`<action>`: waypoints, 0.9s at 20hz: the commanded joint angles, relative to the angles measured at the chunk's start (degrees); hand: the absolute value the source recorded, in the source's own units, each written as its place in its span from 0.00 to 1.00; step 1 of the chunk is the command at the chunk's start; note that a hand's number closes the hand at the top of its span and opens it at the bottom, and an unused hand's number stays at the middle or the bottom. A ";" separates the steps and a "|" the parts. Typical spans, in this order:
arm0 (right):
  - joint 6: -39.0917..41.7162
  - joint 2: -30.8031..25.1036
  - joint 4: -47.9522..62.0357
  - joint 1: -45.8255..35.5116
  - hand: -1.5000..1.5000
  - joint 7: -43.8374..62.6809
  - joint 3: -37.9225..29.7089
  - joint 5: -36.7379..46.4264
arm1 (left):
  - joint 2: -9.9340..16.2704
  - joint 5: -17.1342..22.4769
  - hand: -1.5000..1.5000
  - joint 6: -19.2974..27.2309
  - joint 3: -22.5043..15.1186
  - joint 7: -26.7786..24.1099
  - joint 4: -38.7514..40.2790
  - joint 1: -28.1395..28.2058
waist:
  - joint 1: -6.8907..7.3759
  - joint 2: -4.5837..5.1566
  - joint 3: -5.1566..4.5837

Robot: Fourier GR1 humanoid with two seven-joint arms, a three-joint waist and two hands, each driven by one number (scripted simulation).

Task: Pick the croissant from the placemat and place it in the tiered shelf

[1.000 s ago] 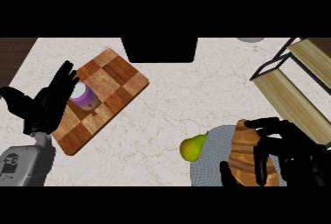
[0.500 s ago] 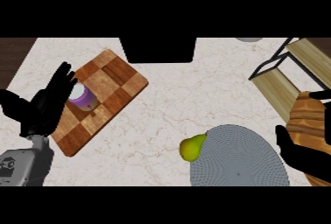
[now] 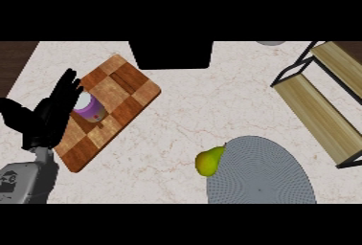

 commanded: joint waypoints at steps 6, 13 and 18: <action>0.21 -15.50 19.84 0.32 1.00 -13.23 -17.02 -15.29 | -1.29 -1.20 0.50 0.30 -0.41 0.71 -1.25 -0.15 | 1.21 0.19 -0.11; -3.71 -16.70 28.90 9.73 1.00 -28.81 -18.58 -15.18 | 0.00 0.22 0.50 -1.68 1.48 4.38 -1.57 -3.07 | 1.15 0.20 -0.09; -9.27 -16.97 32.92 7.68 1.00 -21.32 -18.41 -11.78 | -0.92 -0.67 0.50 -2.69 1.41 -0.07 0.87 -0.75 | 1.30 0.28 -0.12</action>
